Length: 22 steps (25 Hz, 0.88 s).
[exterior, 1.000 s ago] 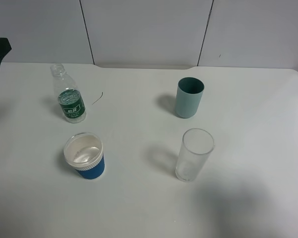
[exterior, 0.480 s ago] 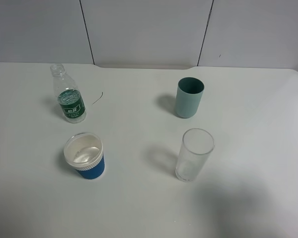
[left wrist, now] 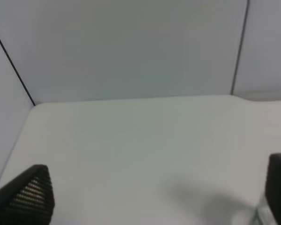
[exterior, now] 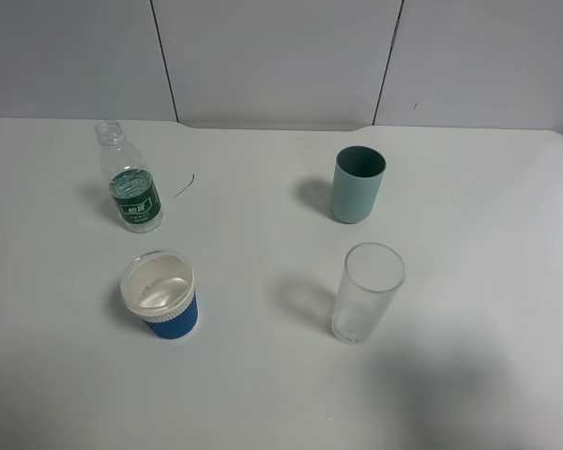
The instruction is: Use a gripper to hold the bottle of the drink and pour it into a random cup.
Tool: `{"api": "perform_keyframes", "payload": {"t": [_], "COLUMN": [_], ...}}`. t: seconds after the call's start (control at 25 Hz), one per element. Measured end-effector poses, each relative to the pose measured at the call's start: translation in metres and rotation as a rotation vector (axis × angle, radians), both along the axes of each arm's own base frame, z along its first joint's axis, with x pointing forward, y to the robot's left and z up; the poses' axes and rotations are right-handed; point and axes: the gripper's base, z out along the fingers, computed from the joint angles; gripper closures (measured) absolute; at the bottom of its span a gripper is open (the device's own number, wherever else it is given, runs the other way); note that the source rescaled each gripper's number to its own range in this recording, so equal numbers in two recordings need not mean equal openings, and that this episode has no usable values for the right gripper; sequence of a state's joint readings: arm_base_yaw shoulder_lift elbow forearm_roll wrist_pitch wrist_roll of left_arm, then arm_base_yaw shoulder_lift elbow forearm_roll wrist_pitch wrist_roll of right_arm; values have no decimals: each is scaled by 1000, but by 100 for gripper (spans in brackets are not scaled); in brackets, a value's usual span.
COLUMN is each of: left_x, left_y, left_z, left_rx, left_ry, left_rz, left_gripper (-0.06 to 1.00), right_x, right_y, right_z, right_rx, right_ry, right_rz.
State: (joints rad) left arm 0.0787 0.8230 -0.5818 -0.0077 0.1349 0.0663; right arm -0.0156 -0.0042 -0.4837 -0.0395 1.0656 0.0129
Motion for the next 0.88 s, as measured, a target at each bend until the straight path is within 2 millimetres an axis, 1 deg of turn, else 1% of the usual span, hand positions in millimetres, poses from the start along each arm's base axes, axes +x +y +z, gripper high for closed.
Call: {"api": "perform_keyframes", "payload": {"t": [0.16,0.36,0.48,0.72,0.88], "left_x": [-15,-38,-52,-86,-108], "left_y": [-3,-6,-8,-7,-8], "left_z": [11,38,50,56,54], "left_rx": [-30,-56,-89,-83,-97], "left_ry": [23,59,70,83,100], "left_rz": [-7,-17,-10,22,32], "left_gripper": [12,12,12,12,12], "right_x": [0,0,0,0,0], "right_y": [0,0,0,0,0], "right_z": [0,0,0,0,0], "right_rx": [0,0,0,0,0], "right_ry": [0,0,0,0,0], "right_rz": [0,0,0,0,0]}}
